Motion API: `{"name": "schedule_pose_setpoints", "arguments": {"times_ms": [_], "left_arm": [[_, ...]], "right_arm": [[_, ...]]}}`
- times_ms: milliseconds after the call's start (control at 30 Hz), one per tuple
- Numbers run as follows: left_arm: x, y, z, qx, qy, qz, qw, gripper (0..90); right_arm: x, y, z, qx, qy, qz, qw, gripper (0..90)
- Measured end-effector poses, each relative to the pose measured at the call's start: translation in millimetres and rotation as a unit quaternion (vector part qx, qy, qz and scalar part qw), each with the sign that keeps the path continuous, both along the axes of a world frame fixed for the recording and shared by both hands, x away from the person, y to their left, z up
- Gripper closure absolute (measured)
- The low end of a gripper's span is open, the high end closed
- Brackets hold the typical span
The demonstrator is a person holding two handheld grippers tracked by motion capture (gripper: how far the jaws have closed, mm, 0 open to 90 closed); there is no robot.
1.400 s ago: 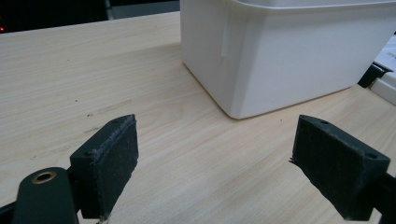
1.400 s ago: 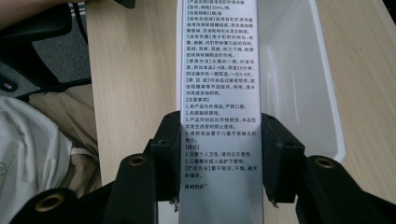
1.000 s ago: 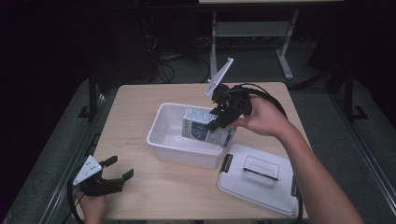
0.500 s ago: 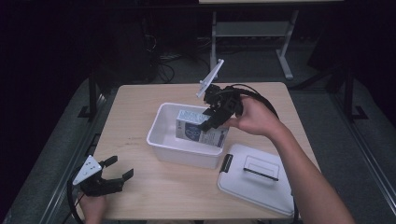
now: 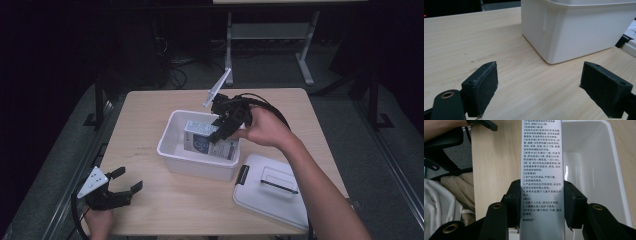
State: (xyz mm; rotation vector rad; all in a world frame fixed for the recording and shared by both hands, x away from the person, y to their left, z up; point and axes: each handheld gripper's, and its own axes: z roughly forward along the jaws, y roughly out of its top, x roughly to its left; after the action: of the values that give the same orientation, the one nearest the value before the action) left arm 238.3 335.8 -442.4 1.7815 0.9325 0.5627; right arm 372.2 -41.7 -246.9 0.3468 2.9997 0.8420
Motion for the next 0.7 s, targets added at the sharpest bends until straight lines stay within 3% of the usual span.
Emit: {"name": "schedule_pose_setpoints", "arguments": {"times_ms": [700], "left_arm": [[-0.8,0.4,-0.1,0.0,0.0,0.001,1.0,13.6]], "right_arm": [[10.0,6.2,-27.8,-0.002,0.015,-0.007,0.9999,54.9]]}}
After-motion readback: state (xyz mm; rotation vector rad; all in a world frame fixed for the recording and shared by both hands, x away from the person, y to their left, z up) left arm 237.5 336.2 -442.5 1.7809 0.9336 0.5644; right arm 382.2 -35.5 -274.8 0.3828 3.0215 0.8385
